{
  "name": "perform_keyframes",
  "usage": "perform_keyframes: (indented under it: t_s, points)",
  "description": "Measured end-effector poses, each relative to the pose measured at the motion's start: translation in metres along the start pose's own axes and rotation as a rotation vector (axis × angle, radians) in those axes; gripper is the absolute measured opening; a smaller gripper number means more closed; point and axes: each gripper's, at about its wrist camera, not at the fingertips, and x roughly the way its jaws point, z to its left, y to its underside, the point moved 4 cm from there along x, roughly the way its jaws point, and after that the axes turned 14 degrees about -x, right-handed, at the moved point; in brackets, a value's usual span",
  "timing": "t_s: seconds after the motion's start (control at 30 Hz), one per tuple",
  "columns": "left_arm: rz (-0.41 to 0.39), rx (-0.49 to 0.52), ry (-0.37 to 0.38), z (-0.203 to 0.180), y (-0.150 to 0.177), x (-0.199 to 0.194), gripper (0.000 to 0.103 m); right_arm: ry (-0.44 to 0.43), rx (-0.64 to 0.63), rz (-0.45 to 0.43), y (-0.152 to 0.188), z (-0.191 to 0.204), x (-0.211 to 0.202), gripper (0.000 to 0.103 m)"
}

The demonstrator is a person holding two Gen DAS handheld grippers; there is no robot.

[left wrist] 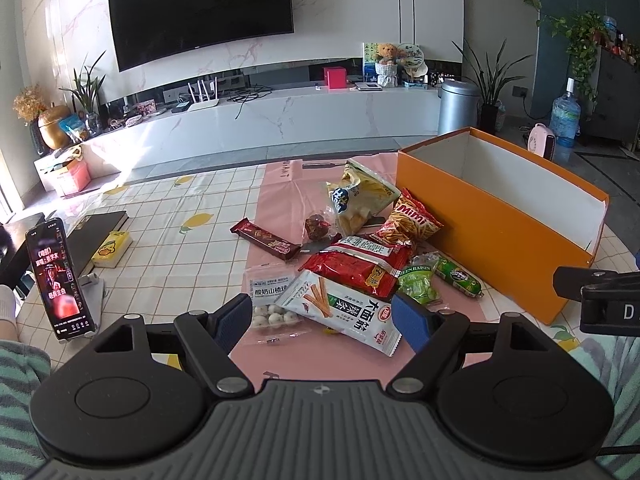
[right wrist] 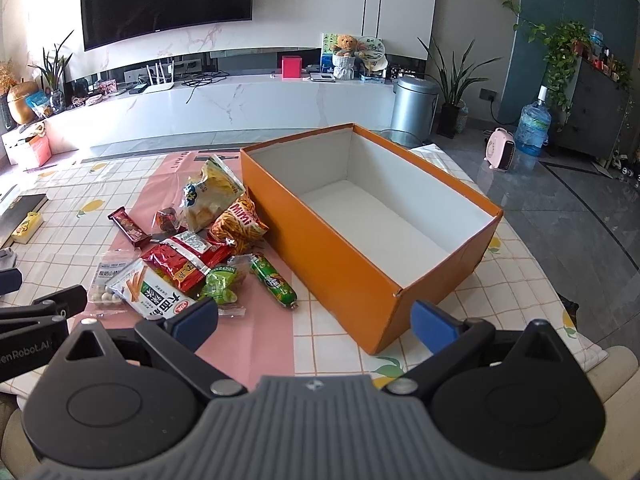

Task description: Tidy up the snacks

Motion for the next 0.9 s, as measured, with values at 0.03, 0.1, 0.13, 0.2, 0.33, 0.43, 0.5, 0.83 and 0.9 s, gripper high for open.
perform_keyframes:
  t_s: [0.03, 0.1, 0.13, 0.2, 0.33, 0.43, 0.5, 0.83, 0.9]
  points:
    - [0.001, -0.004, 0.0, 0.001, 0.0, 0.0, 0.093, -0.002, -0.002, 0.0, 0.0, 0.001, 0.0, 0.099]
    - [0.001, -0.01, 0.001, 0.003, -0.001, 0.0, 0.093, -0.004, -0.011, -0.002, -0.001, 0.003, 0.0, 0.099]
    - [-0.001, -0.012, 0.003, 0.004, -0.001, 0.0, 0.093, -0.003, -0.017, -0.003, -0.001, 0.005, 0.0, 0.099]
    - [-0.001, -0.016, 0.005, 0.005, -0.002, 0.0, 0.093, -0.005, -0.023, -0.004, -0.002, 0.007, 0.0, 0.099]
    - [0.002, -0.024, 0.009, 0.007, -0.002, 0.0, 0.093, -0.015, -0.024, -0.008, -0.003, 0.01, -0.001, 0.099]
    - [0.003, -0.032, 0.011, 0.009, -0.003, 0.0, 0.093, -0.023, -0.023, -0.01, -0.005, 0.013, 0.0, 0.099]
    - [0.004, -0.038, 0.012, 0.01, -0.004, 0.001, 0.093, -0.024, -0.027, -0.012, -0.006, 0.014, 0.0, 0.099]
    - [0.018, -0.025, 0.015, 0.012, -0.002, 0.005, 0.093, -0.048, -0.024, -0.023, -0.005, 0.016, 0.005, 0.099]
    - [0.002, -0.032, 0.023, 0.015, -0.004, 0.003, 0.091, -0.07, -0.028, -0.031, -0.003, 0.016, 0.007, 0.099]
